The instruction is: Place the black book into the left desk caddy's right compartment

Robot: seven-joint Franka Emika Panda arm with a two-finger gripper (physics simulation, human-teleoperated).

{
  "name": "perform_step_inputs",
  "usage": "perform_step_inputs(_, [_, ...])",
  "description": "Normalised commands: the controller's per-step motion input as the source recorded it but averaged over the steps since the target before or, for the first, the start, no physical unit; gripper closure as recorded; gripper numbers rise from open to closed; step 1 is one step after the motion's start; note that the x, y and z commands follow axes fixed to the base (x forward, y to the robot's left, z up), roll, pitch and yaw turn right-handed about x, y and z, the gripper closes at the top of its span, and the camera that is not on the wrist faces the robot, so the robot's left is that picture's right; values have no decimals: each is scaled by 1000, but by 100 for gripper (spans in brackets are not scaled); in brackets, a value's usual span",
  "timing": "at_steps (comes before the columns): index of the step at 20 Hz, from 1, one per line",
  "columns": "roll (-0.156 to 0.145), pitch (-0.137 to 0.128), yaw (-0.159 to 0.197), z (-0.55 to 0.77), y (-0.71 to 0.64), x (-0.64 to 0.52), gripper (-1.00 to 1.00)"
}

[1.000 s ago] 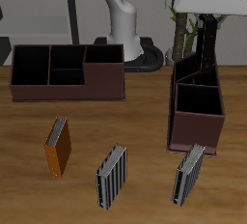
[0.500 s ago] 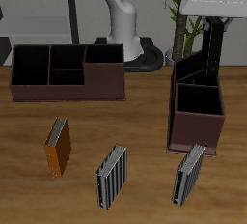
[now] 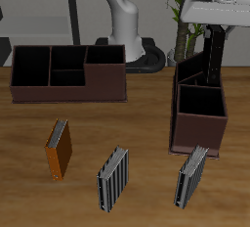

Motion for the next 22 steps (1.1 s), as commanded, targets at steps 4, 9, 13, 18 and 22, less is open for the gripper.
perform_step_inputs(4, [4, -7, -13, 24, 59, 8, 100])
perform_step_inputs(9, [11, -36, 11, 110, 101, -38, 100])
perform_step_inputs(13, [9, -12, -4, 33, 49, -39, 100])
perform_step_inputs(18, [3, 11, 5, -111, -4, 43, 100])
perform_step_inputs(22, [-16, -19, 1, 18, -72, 39, 100])
